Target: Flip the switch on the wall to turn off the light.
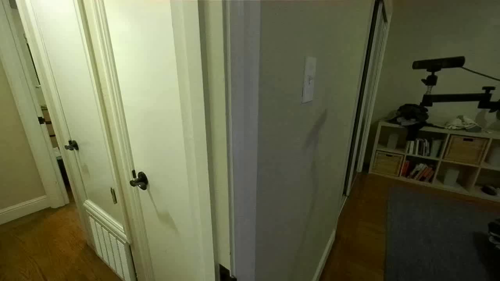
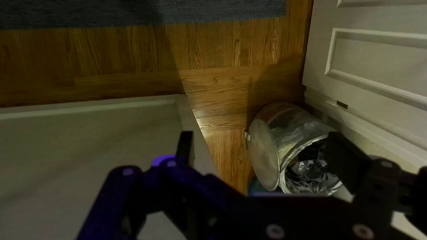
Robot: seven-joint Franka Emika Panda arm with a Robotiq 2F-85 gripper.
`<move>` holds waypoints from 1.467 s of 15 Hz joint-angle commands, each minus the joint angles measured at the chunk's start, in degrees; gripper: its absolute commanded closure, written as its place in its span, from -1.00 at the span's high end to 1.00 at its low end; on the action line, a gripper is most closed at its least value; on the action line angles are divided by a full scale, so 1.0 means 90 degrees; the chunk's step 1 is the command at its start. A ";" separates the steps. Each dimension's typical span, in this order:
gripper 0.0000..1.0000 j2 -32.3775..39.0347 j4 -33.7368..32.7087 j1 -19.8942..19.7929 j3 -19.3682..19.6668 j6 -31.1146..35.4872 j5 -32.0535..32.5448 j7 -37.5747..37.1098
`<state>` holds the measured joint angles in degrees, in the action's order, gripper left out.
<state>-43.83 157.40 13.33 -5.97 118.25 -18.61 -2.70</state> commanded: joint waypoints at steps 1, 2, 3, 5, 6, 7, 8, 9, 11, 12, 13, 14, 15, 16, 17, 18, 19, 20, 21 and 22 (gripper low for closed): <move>1.00 -0.0003 -0.0015 -0.0041 -0.0031 -0.0027 -0.0022 0.0022; 1.00 -0.0003 -0.0016 -0.0041 -0.0031 -0.0027 -0.0021 0.0022; 1.00 -0.0003 -0.0016 -0.0041 -0.0031 -0.0027 -0.0021 0.0022; 1.00 -0.0002 -0.0016 -0.0041 -0.0031 -0.0027 -0.0021 0.0022; 1.00 0.0010 -0.0016 -0.0036 -0.0032 -0.0013 -0.0022 0.0034; 1.00 0.0025 -0.0010 -0.0034 -0.0037 0.0019 -0.0019 0.0049; 1.00 0.0074 -0.0008 -0.0041 -0.0050 0.0069 0.0006 0.0075; 1.00 0.0129 -0.0010 -0.0056 -0.0052 0.0113 0.0030 0.0098; 1.00 0.0273 -0.0017 -0.0126 -0.0042 0.0213 0.0108 0.0110; 1.00 0.0355 -0.0012 -0.0166 -0.0023 0.0292 0.0145 0.0144; 1.00 0.0447 -0.0015 -0.0211 0.0000 0.0388 0.0185 0.0182; 1.00 0.0542 -0.0024 -0.0255 0.0011 0.0490 0.0218 0.0190; 1.00 0.0658 -0.0032 -0.0293 0.0030 0.0640 0.0270 0.0245; 1.00 0.0795 -0.0039 -0.0356 0.0043 0.0837 0.0356 0.0294; 1.00 0.0958 -0.0060 -0.0440 0.0049 0.1060 0.0475 0.0317; 1.00 0.1119 -0.0085 -0.0517 0.0062 0.1263 0.0607 0.0341; 1.00 0.1276 -0.0111 -0.0605 0.0071 0.1475 0.0771 0.0353; 1.00 0.1463 -0.0156 -0.0717 0.0087 0.1704 0.0958 0.0349; 1.00 0.1639 -0.0209 -0.0834 0.0111 0.1916 0.1156 0.0326; 1.00 0.1798 -0.0263 -0.0934 0.0132 0.2104 0.1337 0.0303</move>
<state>-32.21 156.91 7.49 -5.42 132.95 -10.40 -0.70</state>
